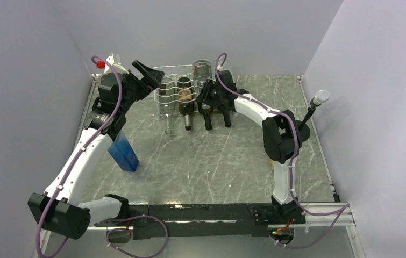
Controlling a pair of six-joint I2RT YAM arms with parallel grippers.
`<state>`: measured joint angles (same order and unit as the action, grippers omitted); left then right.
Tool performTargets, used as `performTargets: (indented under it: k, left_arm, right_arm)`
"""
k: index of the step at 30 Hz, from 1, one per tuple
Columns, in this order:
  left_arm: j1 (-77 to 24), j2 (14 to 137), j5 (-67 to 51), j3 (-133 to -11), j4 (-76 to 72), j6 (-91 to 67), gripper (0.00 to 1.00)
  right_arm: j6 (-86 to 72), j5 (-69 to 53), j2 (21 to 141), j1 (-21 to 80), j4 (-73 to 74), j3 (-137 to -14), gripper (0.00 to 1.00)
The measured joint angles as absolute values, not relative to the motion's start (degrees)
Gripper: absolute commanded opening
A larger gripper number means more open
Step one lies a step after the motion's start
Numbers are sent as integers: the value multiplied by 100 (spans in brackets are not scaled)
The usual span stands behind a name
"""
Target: Put the wine bottle on the wine rack
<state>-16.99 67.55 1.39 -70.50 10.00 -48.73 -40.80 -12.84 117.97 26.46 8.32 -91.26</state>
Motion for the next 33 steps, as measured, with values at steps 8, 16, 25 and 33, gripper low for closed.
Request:
performTargets:
  k: [8,16,25,33]
  left_arm:
    - [-1699,6753,139,-7048,1015,-4875,99]
    - [-1699,6740,141,-7006,1046,-4873,99]
    - [-1699,6628,156,-7011,1129,-4762,99]
    - [-1699,6333,268,-7310,1500,-4320,99]
  right_arm:
    - [-3658,-639,11799,2762,1649,-9590,12]
    - [-3579,-54,11974,2801,2005,-10047,82]
    - [-3538,298,11415,2801,1573,-9662,100]
    - [-2956,154,10252,2871,1570,-9223,100]
